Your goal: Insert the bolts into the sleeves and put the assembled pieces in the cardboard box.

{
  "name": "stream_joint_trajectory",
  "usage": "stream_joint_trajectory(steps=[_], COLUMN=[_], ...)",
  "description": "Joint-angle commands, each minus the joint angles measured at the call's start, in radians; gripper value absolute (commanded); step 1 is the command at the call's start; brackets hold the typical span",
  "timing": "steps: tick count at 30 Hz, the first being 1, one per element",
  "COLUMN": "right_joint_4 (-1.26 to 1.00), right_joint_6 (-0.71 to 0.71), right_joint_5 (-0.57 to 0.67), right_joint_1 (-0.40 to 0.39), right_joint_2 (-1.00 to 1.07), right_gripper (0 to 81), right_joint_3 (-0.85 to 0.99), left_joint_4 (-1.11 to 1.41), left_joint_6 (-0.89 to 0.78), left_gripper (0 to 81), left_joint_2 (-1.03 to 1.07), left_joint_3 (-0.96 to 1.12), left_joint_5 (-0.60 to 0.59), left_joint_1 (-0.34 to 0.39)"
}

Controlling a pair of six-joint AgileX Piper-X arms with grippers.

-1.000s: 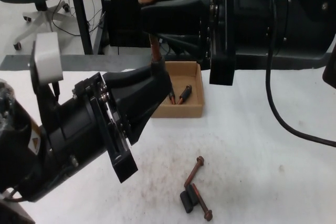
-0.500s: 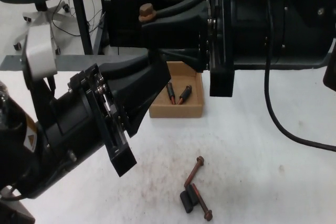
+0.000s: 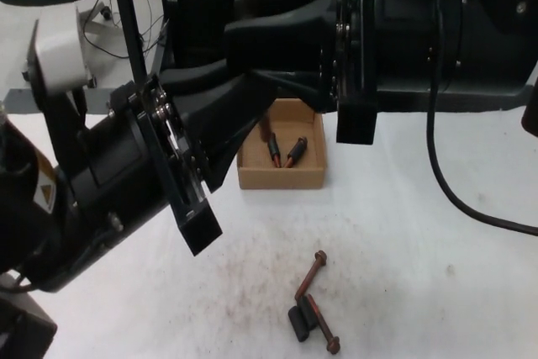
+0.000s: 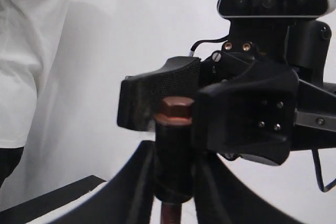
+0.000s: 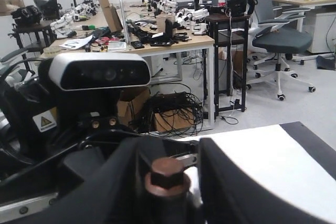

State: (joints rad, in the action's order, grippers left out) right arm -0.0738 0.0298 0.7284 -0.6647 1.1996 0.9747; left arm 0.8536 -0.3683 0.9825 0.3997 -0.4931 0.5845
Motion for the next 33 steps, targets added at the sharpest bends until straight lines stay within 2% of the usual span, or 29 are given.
stream_joint_trajectory(steps=[1, 7, 12, 24, 30, 32, 33], right_joint_4=[0.032, 0.032, 0.032, 0.029, -0.044, -0.050, -0.047], right_joint_6=[-0.008, -0.008, -0.008, -0.008, -0.008, -0.001, -0.002], right_joint_5=[0.003, 0.003, 0.003, 0.000, -0.064, -0.121, -0.141], right_joint_1=[0.000, 0.000, 0.000, 0.000, 0.037, 0.053, 0.065], right_joint_2=[0.002, 0.002, 0.002, 0.002, 0.002, 0.002, 0.002], right_gripper=[36.9, 36.9, 36.9, 36.9, 36.8, 32.6, 26.6], right_joint_3=[-0.005, -0.005, -0.005, -0.005, -0.005, -0.005, -0.005], left_joint_4=[0.055, -0.016, -0.153, -0.321, -0.326, -0.326, -0.326], left_joint_6=[0.002, 0.002, 0.002, 0.110, 0.125, 0.125, 0.125], left_gripper=[0.2, 0.2, 0.2, 0.2, 0.2, 0.2, 0.2], left_joint_2=[-0.013, -0.013, -0.013, -0.011, -0.011, -0.009, -0.009], left_joint_3=[0.023, 0.023, 0.023, 0.023, 0.023, 0.023, 0.028], left_joint_5=[0.014, -0.002, -0.049, -0.039, -0.022, 0.035, 0.072], left_joint_1=[-0.008, -0.044, -0.045, -0.045, -0.045, -0.045, -0.045])
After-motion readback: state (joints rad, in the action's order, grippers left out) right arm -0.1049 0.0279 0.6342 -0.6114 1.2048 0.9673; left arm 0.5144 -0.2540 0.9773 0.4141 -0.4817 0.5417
